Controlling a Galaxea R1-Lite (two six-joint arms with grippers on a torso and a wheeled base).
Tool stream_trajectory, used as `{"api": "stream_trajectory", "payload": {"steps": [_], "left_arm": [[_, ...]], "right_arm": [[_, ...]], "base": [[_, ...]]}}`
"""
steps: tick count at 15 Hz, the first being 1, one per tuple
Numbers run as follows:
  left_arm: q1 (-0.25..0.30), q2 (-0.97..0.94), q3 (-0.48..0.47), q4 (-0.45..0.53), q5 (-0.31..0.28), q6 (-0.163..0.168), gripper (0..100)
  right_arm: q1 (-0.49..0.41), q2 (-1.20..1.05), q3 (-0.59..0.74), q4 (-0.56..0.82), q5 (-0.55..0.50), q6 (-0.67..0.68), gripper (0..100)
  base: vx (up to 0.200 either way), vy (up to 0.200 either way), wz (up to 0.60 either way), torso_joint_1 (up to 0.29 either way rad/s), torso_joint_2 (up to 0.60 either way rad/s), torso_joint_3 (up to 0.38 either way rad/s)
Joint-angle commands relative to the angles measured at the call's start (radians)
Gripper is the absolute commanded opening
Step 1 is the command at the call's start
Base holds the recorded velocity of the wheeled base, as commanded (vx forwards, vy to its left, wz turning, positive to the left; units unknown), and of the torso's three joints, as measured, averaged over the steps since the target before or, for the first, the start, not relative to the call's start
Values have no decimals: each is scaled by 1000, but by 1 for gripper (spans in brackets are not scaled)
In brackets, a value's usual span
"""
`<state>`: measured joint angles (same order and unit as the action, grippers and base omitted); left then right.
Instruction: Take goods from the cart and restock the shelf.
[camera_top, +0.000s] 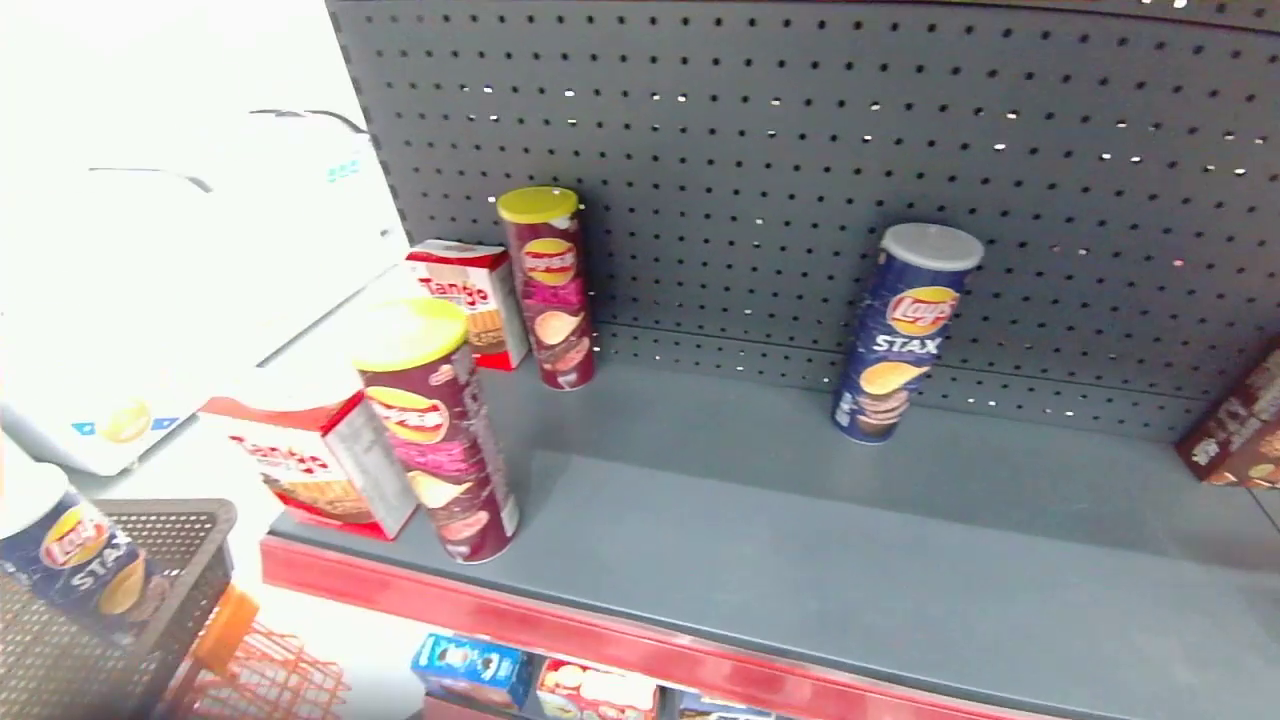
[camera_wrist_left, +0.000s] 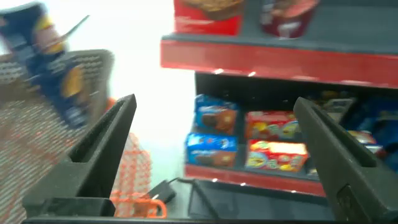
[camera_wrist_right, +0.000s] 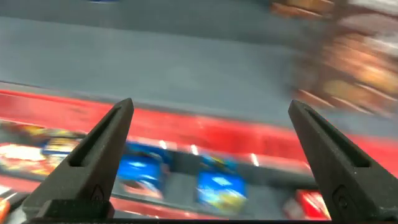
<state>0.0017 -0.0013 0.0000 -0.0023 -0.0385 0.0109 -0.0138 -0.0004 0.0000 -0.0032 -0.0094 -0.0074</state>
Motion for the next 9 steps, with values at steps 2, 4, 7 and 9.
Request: {"api": "stream_trajectory", "payload": {"steps": [2, 4, 7, 9], "left_arm": [[0, 1, 0, -1, 0, 0, 100], [0, 1, 0, -1, 0, 0, 100], [0, 1, 0, -1, 0, 0, 100], [0, 1, 0, -1, -1, 1, 100]], "right_arm": [[0, 0, 0, 0, 0, 0, 100], [0, 0, 0, 0, 0, 0, 100], [0, 0, 0, -1, -1, 1, 100], [0, 0, 0, -1, -1, 1, 100]], "base": [[0, 0, 600, 5, 5, 2], [0, 0, 600, 0, 2, 2], [0, 0, 200, 1, 1, -1], [0, 0, 0, 0, 0, 0]]}}
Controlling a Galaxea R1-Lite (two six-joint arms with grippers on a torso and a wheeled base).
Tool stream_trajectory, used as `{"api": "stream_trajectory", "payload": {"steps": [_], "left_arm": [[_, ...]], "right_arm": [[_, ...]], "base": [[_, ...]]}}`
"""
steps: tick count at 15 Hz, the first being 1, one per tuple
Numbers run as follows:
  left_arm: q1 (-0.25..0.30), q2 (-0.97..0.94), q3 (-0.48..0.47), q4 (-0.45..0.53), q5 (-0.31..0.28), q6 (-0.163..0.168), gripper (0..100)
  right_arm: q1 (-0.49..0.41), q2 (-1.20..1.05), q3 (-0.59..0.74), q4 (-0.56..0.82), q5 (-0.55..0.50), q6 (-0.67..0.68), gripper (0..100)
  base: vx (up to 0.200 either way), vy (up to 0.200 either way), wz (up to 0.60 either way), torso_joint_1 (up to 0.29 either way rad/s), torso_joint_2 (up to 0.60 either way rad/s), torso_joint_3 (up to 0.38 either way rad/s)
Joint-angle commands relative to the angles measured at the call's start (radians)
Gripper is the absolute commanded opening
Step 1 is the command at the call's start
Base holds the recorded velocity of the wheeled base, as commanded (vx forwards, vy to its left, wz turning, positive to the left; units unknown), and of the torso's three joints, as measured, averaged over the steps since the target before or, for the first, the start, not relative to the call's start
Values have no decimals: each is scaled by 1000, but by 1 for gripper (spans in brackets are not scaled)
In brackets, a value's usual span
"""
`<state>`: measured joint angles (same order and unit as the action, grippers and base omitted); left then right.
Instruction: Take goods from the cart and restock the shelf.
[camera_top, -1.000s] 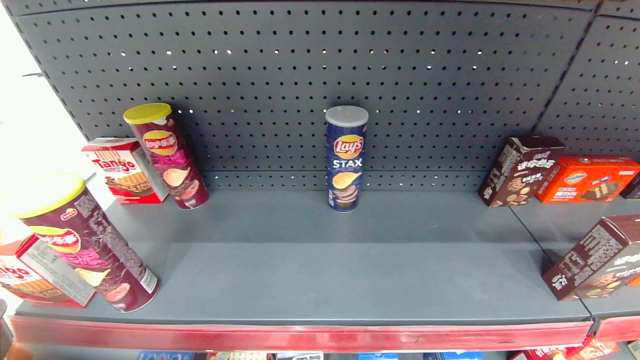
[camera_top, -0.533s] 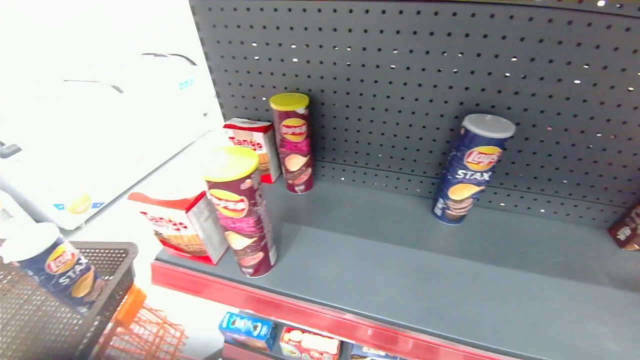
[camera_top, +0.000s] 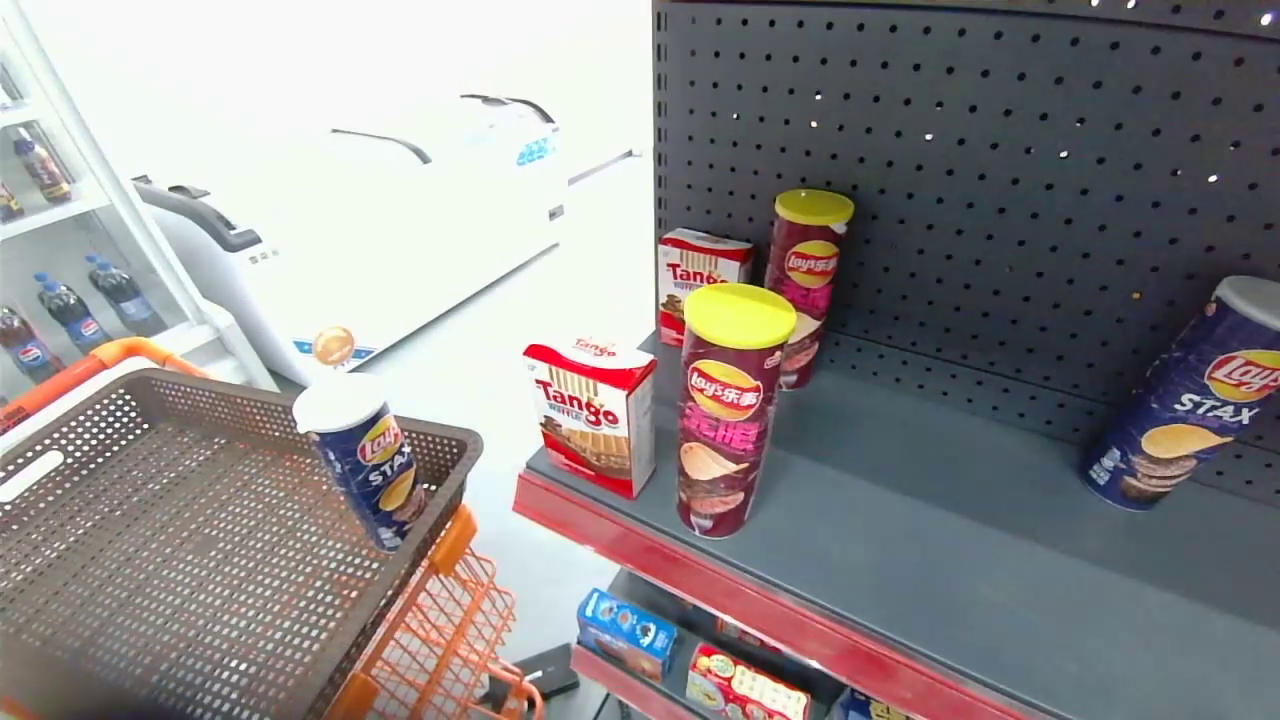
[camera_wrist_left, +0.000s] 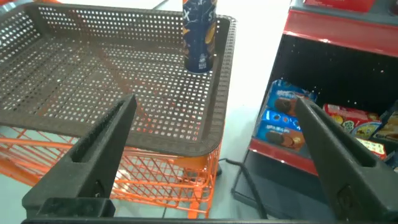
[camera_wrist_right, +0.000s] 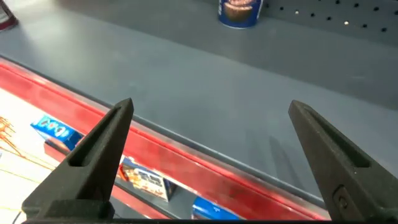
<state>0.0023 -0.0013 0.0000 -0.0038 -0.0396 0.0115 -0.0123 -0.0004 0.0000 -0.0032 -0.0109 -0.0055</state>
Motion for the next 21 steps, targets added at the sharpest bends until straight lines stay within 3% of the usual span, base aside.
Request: {"api": "stream_trajectory", "payload": {"steps": [1, 10, 12, 13, 16, 18, 19, 21], "left_arm": [[-1, 1, 0, 1, 1, -1, 100], [-1, 1, -18, 5, -8, 5, 100], [-19, 145, -198, 56, -23, 42, 100], [-22, 231, -268, 84, -23, 41, 100], [-114, 400, -299, 74, 3, 41, 100], [-88, 552, -313, -18, -3, 28, 100], [-54, 644, -330, -74, -17, 10, 100], [11, 808, -376, -151, -36, 5, 100]], "right_arm": [[-1, 0, 0, -1, 2, -1, 100], [-1, 0, 0, -1, 2, -1, 100], [-1, 0, 0, -1, 0, -1, 100], [-1, 0, 0, -1, 0, -1, 100], [-1, 0, 0, -1, 0, -1, 100], [-1, 0, 0, -1, 0, -1, 100], [-1, 0, 0, -1, 0, -1, 100], [-1, 0, 0, -1, 0, -1, 100]], "base": [[0, 0, 0, 0, 0, 0], [0, 0, 0, 0, 0, 0], [0, 0, 0, 0, 0, 0], [0, 0, 0, 0, 0, 0], [0, 0, 0, 0, 0, 0], [0, 0, 0, 0, 0, 0], [0, 0, 0, 0, 0, 0], [0, 0, 0, 0, 0, 0]]}}
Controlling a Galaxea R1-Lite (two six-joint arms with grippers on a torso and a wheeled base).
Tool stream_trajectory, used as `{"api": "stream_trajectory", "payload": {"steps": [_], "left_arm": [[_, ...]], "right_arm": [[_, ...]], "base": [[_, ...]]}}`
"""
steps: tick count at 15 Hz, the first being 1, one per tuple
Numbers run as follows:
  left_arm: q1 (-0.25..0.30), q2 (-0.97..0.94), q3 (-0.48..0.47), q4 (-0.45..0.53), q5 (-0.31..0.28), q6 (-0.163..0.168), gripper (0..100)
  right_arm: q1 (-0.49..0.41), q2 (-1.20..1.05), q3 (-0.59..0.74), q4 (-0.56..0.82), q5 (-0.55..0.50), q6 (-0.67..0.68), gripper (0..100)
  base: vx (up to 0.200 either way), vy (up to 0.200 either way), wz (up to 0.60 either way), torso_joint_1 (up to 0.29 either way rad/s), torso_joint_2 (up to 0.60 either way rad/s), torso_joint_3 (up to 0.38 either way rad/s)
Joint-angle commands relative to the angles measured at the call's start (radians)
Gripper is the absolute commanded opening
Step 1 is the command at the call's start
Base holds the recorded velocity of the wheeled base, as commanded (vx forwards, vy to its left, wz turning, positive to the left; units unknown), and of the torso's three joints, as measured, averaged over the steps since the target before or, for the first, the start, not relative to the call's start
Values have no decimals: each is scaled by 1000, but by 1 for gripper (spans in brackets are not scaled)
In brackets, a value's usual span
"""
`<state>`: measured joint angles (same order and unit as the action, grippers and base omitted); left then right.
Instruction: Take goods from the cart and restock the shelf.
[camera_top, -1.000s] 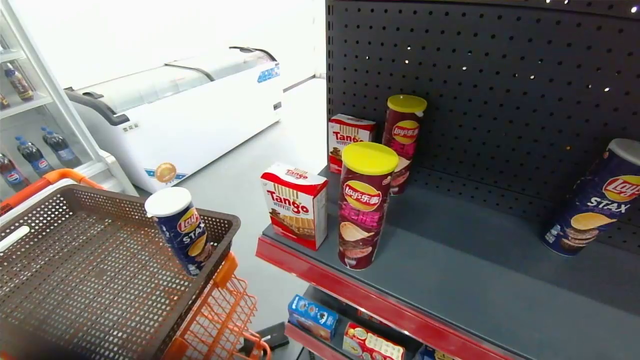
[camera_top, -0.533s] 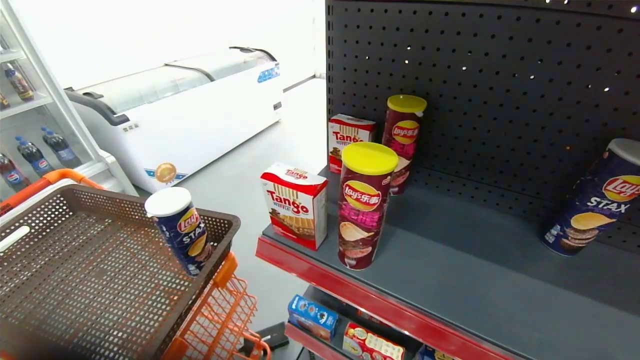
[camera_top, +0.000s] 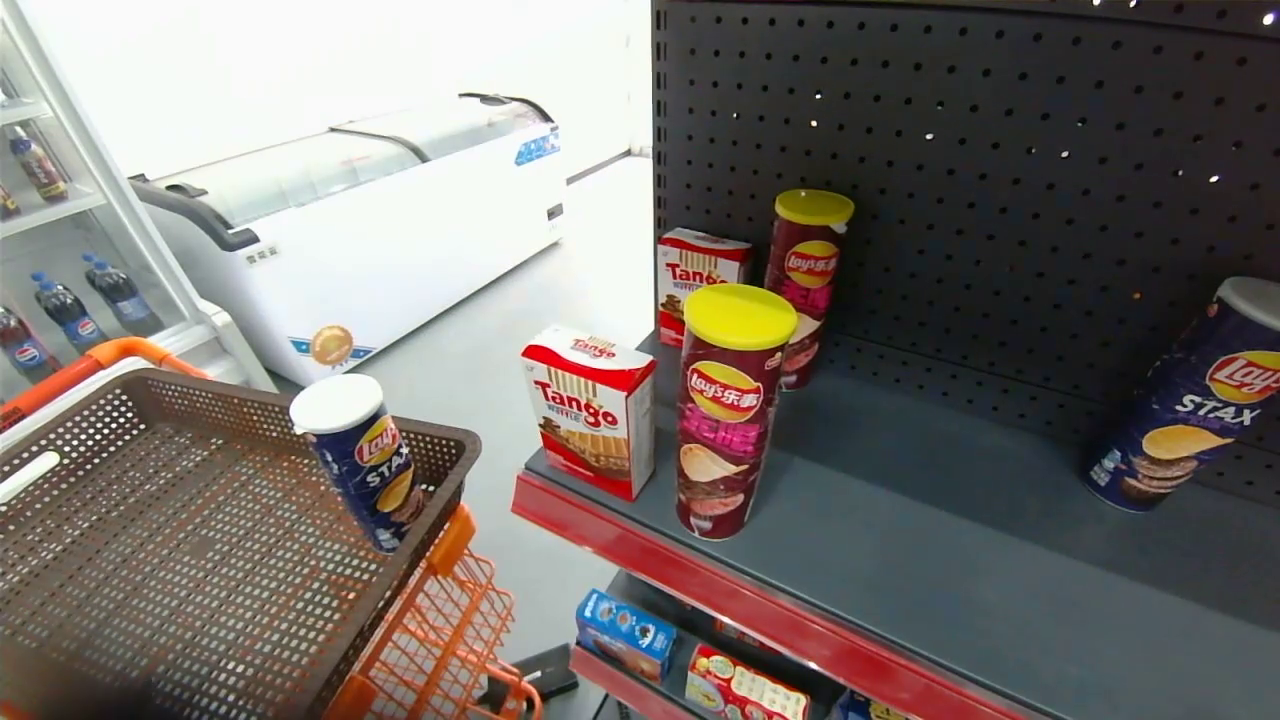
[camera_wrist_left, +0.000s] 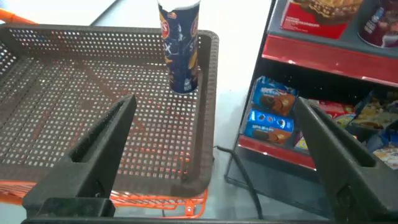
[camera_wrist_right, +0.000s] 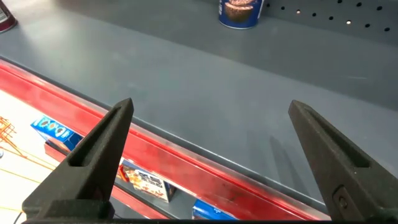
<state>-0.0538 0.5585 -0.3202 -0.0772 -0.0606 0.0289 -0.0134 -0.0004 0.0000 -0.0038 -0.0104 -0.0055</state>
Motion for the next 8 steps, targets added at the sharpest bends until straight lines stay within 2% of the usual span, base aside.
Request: {"api": "stream_trajectory", "payload": {"steps": [1, 2, 3, 4, 5, 7, 8], "left_arm": [[120, 368, -72, -173, -13, -7, 100], [121, 477, -72, -285, -21, -7, 100], [101, 540, -71, -343, -24, -6, 100], [101, 540, -71, -343, -24, -6, 100], [52, 667, -62, -477, -21, -6, 100], [52, 821, -60, -662, -18, -6, 100], [52, 857, -57, -700, -16, -4, 100]], "right_arm": [[0, 0, 0, -1, 0, -1, 100], [0, 0, 0, -1, 1, -1, 100], [0, 0, 0, -1, 1, -1, 100], [0, 0, 0, -1, 1, -1, 100], [0, 0, 0, -1, 0, -1, 100], [0, 0, 0, -1, 1, -1, 100], [0, 0, 0, -1, 0, -1, 100]], "base": [[0, 0, 0, 0, 0, 0], [0, 0, 0, 0, 0, 0], [0, 0, 0, 0, 0, 0], [0, 0, 0, 0, 0, 0], [0, 0, 0, 0, 0, 0], [0, 0, 0, 0, 0, 0], [0, 0, 0, 0, 0, 0]]}}
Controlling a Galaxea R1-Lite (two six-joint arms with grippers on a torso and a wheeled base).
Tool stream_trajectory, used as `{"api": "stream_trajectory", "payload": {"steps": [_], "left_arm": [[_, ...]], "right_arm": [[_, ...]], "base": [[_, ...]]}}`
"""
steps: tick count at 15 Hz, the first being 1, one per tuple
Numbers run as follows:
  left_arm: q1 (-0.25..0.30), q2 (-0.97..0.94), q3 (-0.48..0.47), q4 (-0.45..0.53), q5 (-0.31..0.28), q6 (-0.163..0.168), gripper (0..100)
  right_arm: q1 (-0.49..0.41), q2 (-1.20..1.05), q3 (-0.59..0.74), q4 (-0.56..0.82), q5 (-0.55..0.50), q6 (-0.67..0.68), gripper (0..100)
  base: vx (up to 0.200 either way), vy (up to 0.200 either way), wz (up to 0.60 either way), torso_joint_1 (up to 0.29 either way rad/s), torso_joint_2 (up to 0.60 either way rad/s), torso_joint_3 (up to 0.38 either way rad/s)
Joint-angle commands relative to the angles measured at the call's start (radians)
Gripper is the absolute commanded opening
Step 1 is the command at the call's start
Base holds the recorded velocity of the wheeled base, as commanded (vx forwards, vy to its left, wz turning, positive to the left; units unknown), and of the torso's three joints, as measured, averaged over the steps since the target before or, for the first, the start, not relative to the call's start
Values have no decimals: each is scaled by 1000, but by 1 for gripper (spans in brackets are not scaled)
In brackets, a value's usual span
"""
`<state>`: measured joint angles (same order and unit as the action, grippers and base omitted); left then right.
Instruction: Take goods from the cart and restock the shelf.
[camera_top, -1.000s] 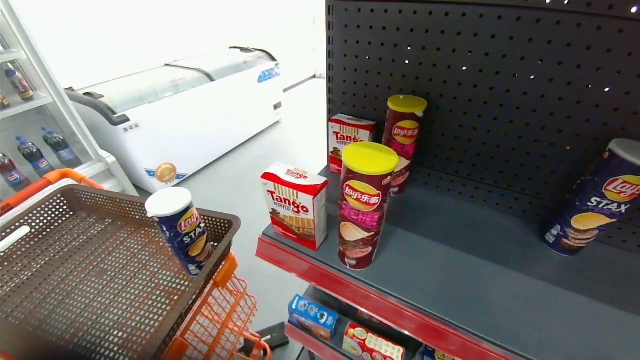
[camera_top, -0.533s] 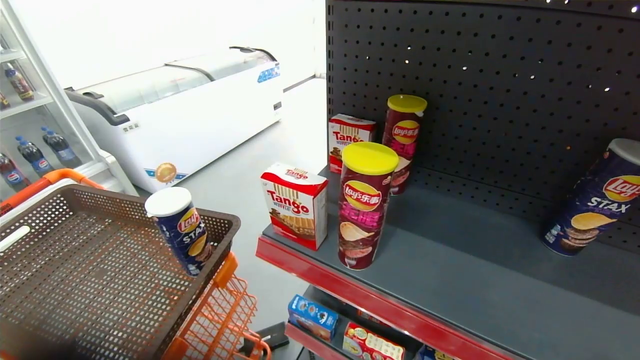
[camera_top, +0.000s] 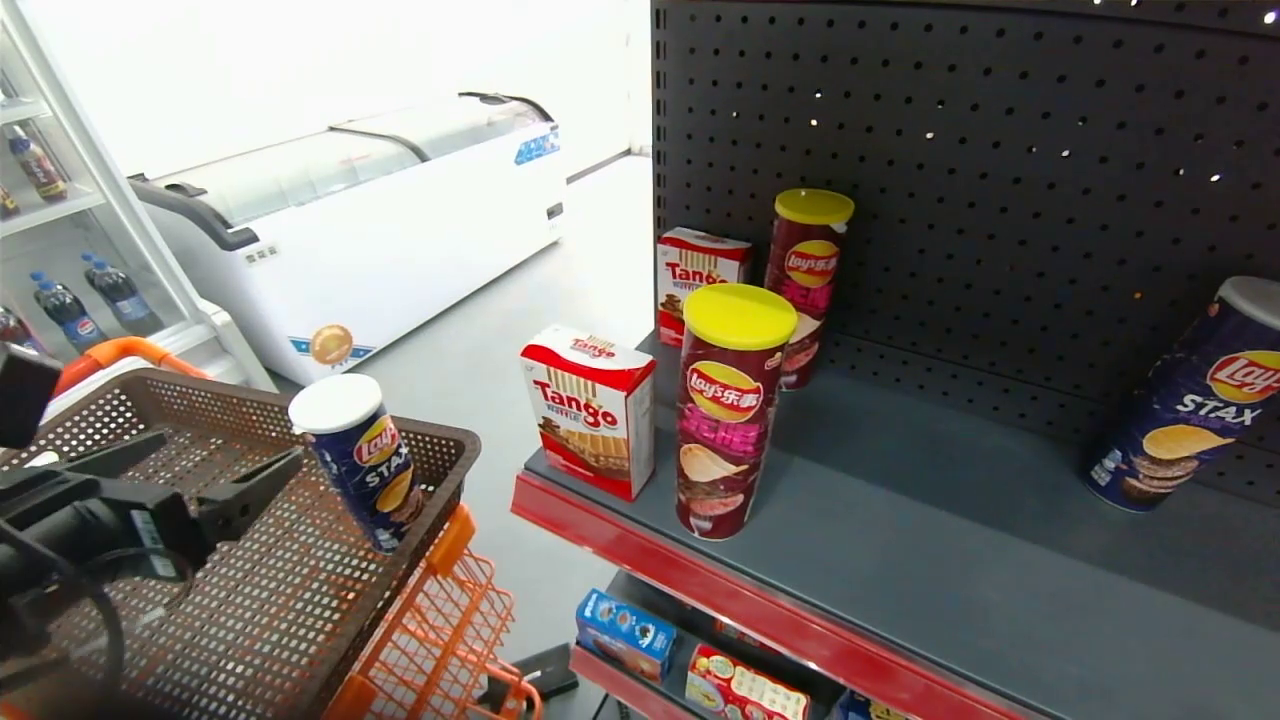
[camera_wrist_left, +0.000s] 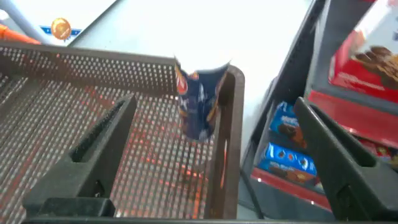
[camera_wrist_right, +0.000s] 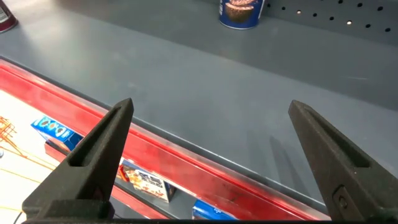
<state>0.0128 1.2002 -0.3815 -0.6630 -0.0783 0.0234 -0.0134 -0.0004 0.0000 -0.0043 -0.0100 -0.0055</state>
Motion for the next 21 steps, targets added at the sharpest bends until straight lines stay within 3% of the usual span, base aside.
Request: {"api": "stream_trajectory", "payload": {"steps": [1, 9, 12, 19, 20, 21], "left_arm": [[-7, 297, 16, -182, 11, 6, 100], [-11, 651, 15, -586, 11, -7, 100], [-11, 736, -19, -655, 11, -7, 100], [-10, 846, -134, -695, 11, -5, 100], [-10, 852, -137, -698, 11, -7, 0], [-11, 858, -157, -713, 11, -7, 0]], "right_arm": [[0, 0, 0, 0, -1, -1, 100], [0, 0, 0, 0, -1, -1, 100], [0, 0, 0, 0, 1, -1, 100], [0, 0, 0, 0, -1, -1, 100], [0, 0, 0, 0, -1, -1, 100], [0, 0, 0, 0, -1, -1, 100]], "base": [[0, 0, 0, 0, 0, 0], [0, 0, 0, 0, 0, 0], [0, 0, 0, 0, 0, 0], [0, 0, 0, 0, 0, 0], [0, 0, 0, 0, 0, 0], [0, 0, 0, 0, 0, 0]]}}
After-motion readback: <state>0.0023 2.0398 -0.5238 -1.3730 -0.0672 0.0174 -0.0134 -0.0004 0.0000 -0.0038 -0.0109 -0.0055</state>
